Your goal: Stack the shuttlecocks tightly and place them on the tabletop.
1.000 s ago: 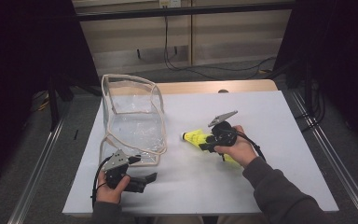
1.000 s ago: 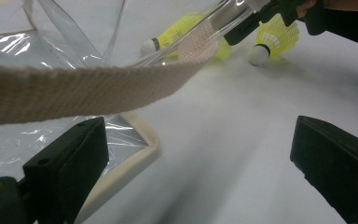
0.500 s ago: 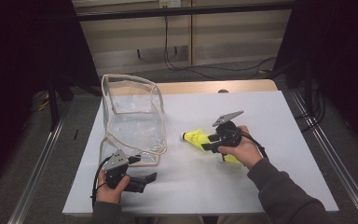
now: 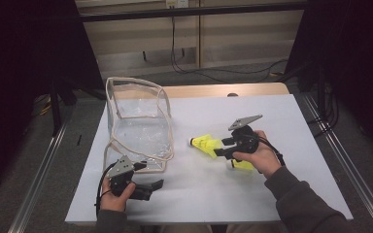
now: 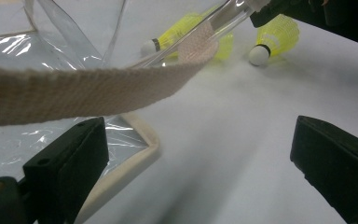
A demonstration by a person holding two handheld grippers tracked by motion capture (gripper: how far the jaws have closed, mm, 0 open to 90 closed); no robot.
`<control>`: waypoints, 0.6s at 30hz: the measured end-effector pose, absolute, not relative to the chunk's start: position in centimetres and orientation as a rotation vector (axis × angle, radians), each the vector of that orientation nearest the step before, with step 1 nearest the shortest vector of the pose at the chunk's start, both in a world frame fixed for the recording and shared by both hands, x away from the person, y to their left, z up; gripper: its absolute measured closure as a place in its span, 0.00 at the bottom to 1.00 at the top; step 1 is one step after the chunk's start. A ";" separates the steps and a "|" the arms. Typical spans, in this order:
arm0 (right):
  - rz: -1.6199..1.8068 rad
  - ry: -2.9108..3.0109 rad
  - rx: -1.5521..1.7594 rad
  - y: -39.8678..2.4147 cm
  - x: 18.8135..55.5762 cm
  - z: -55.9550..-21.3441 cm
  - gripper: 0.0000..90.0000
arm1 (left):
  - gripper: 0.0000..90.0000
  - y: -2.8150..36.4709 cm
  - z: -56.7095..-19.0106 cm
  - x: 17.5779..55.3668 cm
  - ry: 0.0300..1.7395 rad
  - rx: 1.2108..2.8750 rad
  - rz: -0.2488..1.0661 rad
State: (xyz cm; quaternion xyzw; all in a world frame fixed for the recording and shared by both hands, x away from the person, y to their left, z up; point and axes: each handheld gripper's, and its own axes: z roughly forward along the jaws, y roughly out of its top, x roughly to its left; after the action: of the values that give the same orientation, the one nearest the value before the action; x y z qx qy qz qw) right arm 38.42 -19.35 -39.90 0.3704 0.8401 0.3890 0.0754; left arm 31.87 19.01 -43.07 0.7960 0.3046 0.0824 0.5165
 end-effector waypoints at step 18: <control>1.202 2.492 1.113 -21.4 37.5 -39.4 0.34 | 0.05 19.0 -43.1 31.9 0.734 1.912 0.198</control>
State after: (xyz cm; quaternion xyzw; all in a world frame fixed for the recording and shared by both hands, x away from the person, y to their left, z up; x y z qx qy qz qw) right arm 37.54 -21.44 -39.37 0.3722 0.8330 0.4016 0.0796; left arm 31.90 19.03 -43.08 0.7960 0.3056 0.0825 0.5160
